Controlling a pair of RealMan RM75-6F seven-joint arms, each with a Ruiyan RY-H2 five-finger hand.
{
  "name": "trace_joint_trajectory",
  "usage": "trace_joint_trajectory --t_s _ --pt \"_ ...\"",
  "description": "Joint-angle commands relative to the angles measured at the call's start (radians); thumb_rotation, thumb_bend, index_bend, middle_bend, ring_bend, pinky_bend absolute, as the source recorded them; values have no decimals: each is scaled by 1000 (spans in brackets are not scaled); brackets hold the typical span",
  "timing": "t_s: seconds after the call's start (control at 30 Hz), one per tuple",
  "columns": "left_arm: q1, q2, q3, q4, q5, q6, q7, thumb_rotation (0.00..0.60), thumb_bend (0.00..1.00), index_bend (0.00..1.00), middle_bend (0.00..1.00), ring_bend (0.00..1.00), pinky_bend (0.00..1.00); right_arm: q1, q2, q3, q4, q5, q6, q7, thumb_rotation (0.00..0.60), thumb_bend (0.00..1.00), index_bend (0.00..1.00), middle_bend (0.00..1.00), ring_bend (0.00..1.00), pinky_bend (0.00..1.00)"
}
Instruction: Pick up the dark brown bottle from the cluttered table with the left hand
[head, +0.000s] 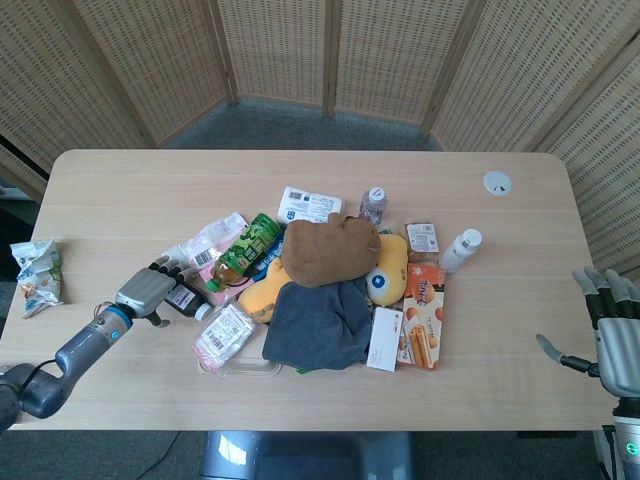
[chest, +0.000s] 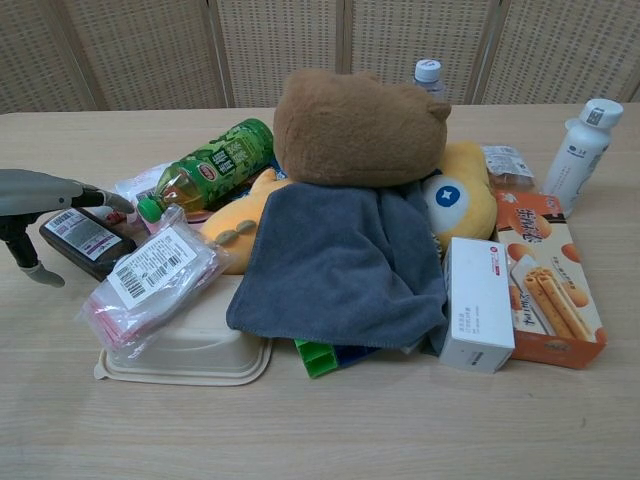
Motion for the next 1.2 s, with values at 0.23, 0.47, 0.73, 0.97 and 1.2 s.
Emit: trace_joint_trajectory --t_s 0.23,0.47,0.73,0.97,1.2 --pt "10 22 42 -19 8 -3 12 600 208 99 124 0 0 -1 -9 1 14 -2 -1 16 342 222 0 0 0 0" --pt "33 56 68 -69 14 26 11 600 208 114 194 69 0 -1 -14 1 26 -10 1 31 342 223 0 0 0 0" --pt "60 84 94 -113 34 70 12 600 209 129 219 88 0 -3 -21 0 38 -13 1 50 340 222 0 0 0 0" --pt "57 49 87 -94 32 79 45 600 207 156 250 138 0 -7 -20 0 37 -16 6 52 342 222 0 0 0 0" --pt "66 -2 67 -47 23 123 103 600 208 363 427 345 13 -18 -7 1 33 -11 17 58 344 223 0 0 0 0"
